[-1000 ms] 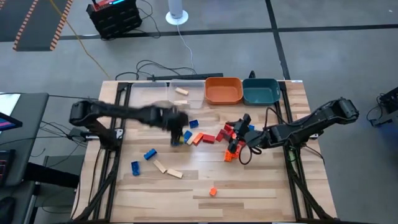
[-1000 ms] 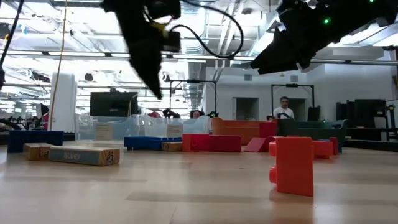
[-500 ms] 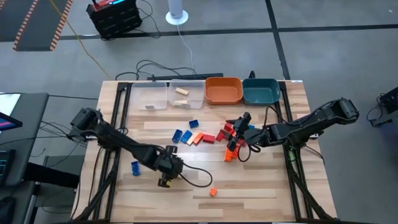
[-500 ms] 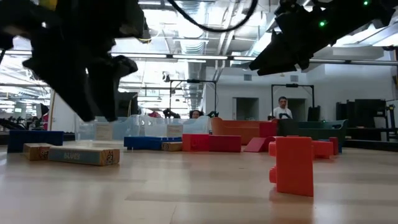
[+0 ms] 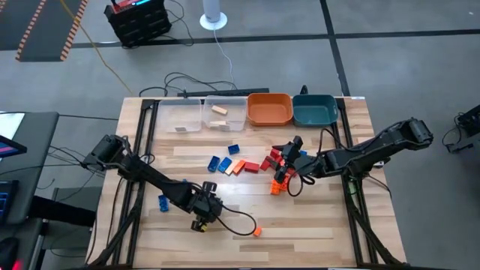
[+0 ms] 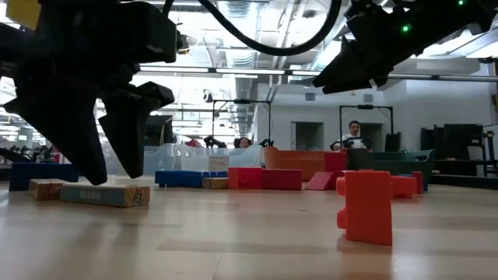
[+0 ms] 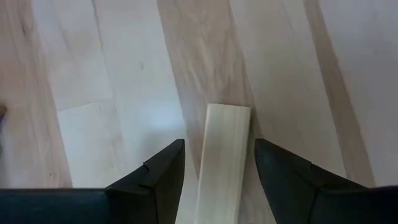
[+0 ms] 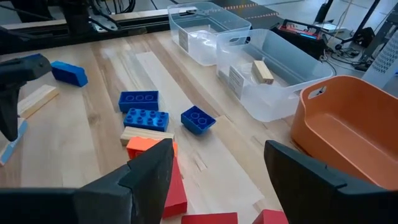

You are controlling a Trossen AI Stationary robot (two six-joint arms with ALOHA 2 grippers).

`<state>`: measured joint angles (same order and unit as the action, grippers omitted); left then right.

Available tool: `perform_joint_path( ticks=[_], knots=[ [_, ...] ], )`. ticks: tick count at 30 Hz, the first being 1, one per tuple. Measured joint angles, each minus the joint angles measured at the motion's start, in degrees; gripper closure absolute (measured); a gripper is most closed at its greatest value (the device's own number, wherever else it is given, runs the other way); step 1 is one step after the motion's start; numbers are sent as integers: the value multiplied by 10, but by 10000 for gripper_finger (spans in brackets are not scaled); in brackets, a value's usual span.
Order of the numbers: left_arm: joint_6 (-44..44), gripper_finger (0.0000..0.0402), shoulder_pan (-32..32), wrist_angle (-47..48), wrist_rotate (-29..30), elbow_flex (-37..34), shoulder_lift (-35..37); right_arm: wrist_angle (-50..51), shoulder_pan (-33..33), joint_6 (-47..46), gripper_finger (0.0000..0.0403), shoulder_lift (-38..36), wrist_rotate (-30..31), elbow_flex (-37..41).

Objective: Sort blocks
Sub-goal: Put the blue game piece into the left transparent bin

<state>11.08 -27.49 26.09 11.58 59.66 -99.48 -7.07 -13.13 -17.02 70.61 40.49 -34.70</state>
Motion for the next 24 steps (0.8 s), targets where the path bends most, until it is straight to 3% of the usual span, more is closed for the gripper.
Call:
perform_joint_path(
  ticks=[6,13,20,24],
  knots=[
    [1,214,-2,6,0,0,2,0,0,0,121,0,0,0],
    [55,214,-2,215,24,0,57,0,0,0,121,0,0,0],
    [218,214,17,354,40,0,102,-1,0,0,121,0,0,0],
    [317,214,22,388,42,-9,112,-2,0,0,121,0,0,0]
  ],
)
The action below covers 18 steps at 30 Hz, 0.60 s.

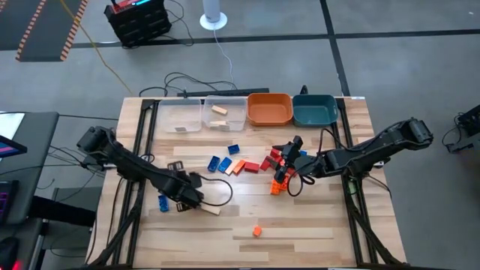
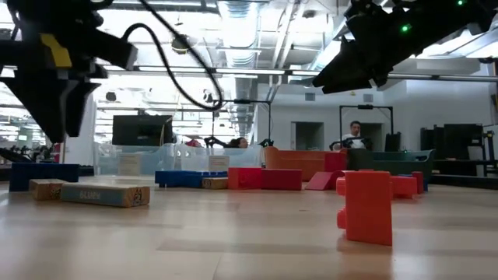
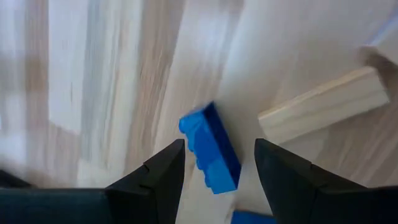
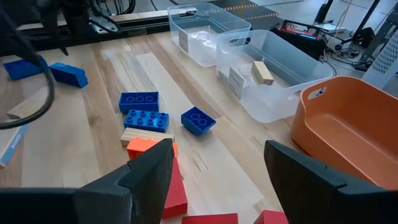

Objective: Sort blocks
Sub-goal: Put the blue game piece into the left transparent bin

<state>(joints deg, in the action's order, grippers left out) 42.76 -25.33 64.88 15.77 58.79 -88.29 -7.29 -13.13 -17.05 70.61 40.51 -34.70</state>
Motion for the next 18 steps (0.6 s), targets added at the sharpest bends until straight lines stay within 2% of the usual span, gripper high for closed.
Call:
perform_joint_path(
  ticks=[7,18],
  knots=[
    [64,214,19,-43,-32,-86,23,0,-7,4,121,0,0,0],
    [48,214,65,-169,-76,-212,122,-10,-12,5,121,0,-1,0]
  ],
)
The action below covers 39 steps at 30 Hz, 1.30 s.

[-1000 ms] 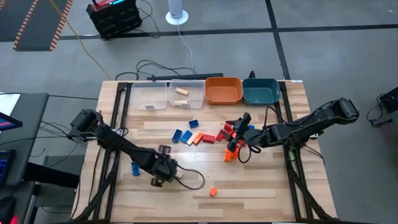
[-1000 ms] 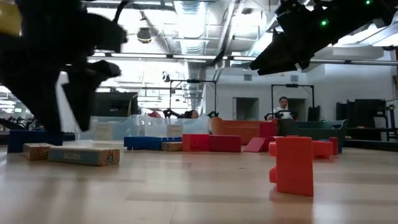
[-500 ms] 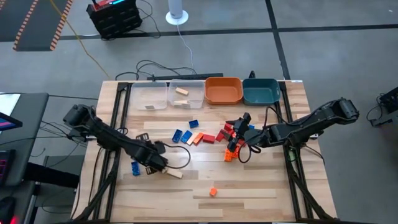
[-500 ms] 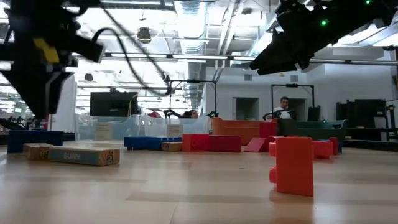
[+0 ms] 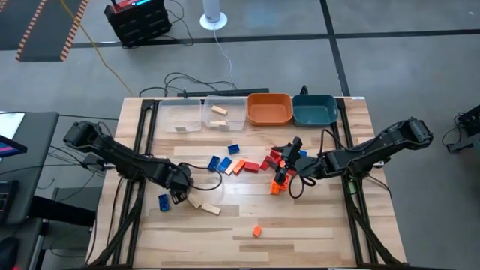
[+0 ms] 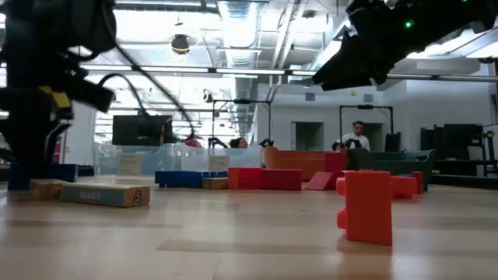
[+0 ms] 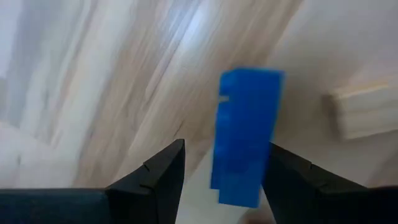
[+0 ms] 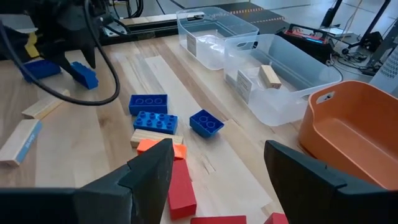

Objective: Sort blocks
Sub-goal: Put the blue game piece into the left transparent bin

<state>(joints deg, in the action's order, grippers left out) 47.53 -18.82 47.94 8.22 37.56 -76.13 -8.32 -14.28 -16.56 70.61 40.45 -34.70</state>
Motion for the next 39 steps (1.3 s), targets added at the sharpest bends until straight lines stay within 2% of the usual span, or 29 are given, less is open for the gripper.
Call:
perform_joint_path(
  ticks=[3,7,13,20,24,29,34,39],
  knots=[
    [-1,214,7,-30,-5,-30,9,0,0,0,121,0,0,0],
    [-18,227,11,-46,-4,-37,11,0,2,1,121,0,0,0],
    [-58,318,13,-54,22,-35,10,1,6,1,121,0,0,0],
    [-97,320,68,-50,55,-26,48,1,6,1,121,0,0,0],
    [-167,320,151,-22,100,-2,91,-2,6,1,121,0,0,0],
    [-299,312,310,-22,135,29,117,-12,6,1,121,0,0,0],
    [-429,313,471,-41,139,64,96,-12,6,0,121,0,0,0],
    [-521,312,596,-89,124,83,49,-12,6,0,121,0,0,0]
  ],
)
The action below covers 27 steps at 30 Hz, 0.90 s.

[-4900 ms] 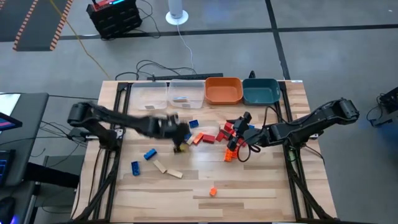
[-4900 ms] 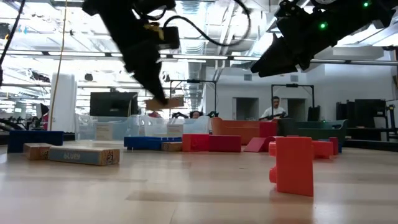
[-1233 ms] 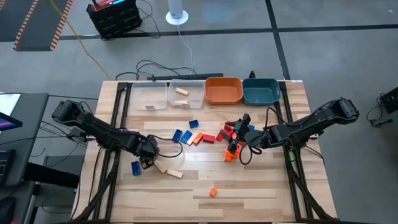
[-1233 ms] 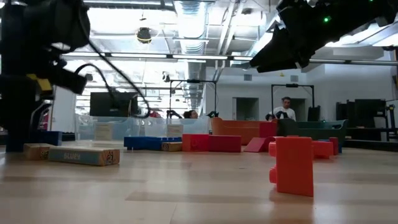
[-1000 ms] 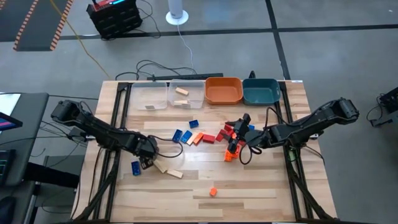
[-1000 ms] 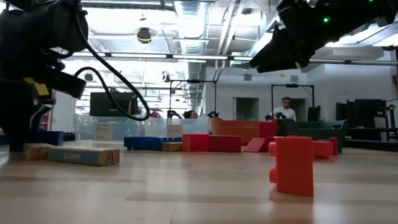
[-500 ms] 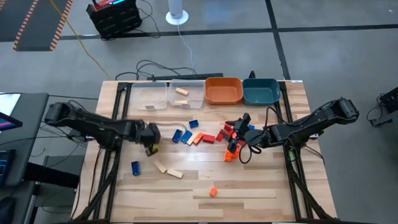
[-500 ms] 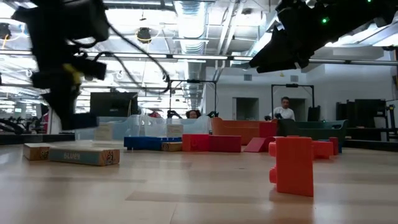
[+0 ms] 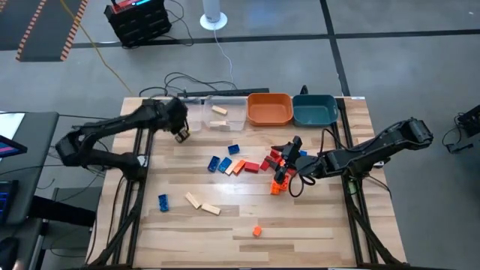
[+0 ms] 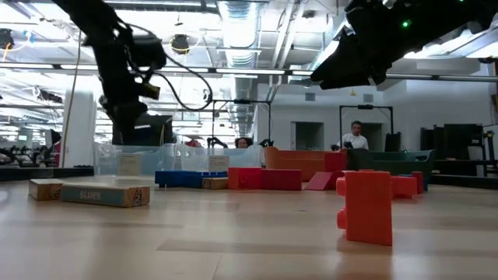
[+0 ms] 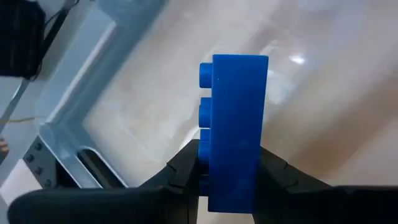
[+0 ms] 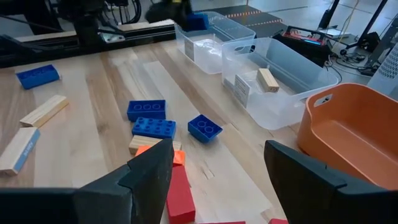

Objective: Sort blocks
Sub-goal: Put the blue game piece into the left transparent bin

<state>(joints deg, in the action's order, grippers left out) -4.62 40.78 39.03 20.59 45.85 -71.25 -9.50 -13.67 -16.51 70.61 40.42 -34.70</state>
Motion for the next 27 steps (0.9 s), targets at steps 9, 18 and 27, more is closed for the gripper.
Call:
perform_joint_path(
  ticks=[9,18,27],
  knots=[
    [-37,296,91,-34,-26,22,-106,1,0,3,121,0,0,0],
    [-46,242,77,-13,-29,47,-79,3,0,5,121,0,0,0],
    [16,240,-58,144,-122,50,64,16,0,5,121,0,0,0]
  ],
)
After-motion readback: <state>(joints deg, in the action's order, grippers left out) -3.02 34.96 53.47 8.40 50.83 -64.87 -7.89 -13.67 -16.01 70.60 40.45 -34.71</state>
